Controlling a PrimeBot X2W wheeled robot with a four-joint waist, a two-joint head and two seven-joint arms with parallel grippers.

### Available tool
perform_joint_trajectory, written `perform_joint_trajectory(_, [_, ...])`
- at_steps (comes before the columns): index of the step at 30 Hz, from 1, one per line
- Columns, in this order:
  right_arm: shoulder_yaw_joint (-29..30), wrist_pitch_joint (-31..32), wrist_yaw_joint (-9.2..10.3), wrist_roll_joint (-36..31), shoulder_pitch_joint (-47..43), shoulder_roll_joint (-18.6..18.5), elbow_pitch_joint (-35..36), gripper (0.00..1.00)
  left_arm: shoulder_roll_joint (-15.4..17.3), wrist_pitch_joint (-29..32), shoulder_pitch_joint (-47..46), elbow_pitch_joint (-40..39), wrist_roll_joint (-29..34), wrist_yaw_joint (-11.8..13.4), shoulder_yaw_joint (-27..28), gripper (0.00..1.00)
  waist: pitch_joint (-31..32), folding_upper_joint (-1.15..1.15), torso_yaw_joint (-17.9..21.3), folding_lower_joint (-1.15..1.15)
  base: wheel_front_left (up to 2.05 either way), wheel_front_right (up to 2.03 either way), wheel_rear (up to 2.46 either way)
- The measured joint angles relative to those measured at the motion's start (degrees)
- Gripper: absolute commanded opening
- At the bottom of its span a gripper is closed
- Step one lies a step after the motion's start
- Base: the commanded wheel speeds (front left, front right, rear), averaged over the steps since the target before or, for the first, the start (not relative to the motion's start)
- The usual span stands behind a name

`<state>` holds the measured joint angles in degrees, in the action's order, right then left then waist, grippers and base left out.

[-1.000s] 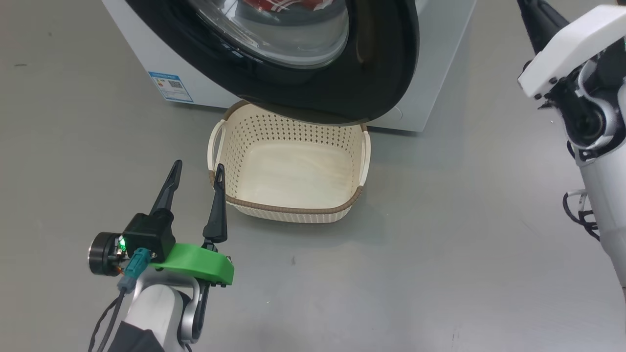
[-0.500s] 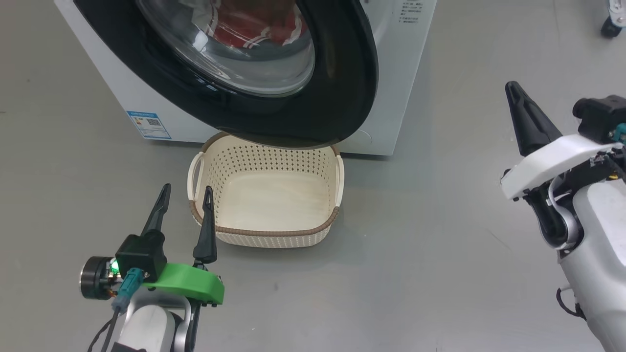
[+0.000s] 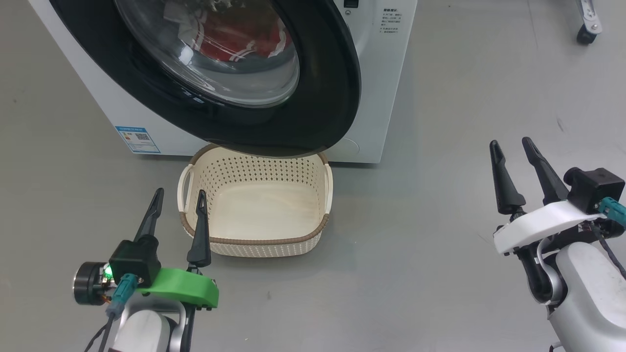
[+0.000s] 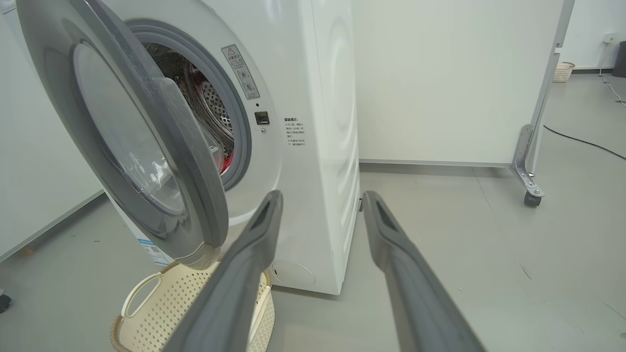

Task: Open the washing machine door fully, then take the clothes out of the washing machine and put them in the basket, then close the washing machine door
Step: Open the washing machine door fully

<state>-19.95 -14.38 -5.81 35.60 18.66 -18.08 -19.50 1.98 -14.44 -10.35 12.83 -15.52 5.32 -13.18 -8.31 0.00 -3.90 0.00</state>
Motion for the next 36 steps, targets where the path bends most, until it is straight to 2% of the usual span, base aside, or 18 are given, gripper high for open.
perform_joint_trajectory(7, [0.04, 0.01, 0.91, -0.43, -1.99, 1.69, 0.6, 1.0, 0.0, 0.0, 0.17, -0.4, 0.53, 0.0, 0.81, 1.0, -0.04, 0.0, 0.33, 0.0, 0.0, 0.0, 0.0])
perform_joint_trajectory(36, [2.6, -0.08, 0.92, -3.49, -5.09, 3.59, 4.23, 1.0, 0.0, 0.0, 1.04, -0.75, 1.18, -0.99, 2.09, 1.0, -0.62, 0.0, 0.5, 0.0, 0.0, 0.0, 0.0])
